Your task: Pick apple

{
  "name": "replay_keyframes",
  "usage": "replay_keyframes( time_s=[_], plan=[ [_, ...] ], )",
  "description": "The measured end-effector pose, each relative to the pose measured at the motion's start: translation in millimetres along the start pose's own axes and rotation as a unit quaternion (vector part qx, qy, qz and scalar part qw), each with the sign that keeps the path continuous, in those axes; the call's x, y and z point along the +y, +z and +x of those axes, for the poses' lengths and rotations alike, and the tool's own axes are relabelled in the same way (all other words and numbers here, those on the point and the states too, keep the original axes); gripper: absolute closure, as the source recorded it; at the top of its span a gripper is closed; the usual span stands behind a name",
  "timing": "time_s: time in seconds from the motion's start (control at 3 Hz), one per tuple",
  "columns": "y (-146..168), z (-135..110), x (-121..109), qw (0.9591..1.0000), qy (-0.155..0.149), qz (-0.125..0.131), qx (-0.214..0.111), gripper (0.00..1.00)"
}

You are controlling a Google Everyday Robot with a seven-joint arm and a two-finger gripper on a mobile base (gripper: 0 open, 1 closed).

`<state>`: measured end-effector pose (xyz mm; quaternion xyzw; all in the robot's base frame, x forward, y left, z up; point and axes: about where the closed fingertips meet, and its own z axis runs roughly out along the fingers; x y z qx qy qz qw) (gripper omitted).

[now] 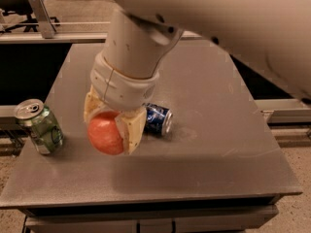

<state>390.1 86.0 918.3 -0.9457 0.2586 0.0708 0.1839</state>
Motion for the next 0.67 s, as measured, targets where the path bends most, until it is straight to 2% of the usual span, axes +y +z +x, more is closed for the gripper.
replay_keyframes(
  time_s=[0.33,0.67],
  plan=[
    [-40.0,9.1,2.0,0.9976,-0.010,0.067,0.010,1.00],
    [-42.9,5.9,2.2,0.9973,-0.017,0.070,0.011,1.00]
  ],
)
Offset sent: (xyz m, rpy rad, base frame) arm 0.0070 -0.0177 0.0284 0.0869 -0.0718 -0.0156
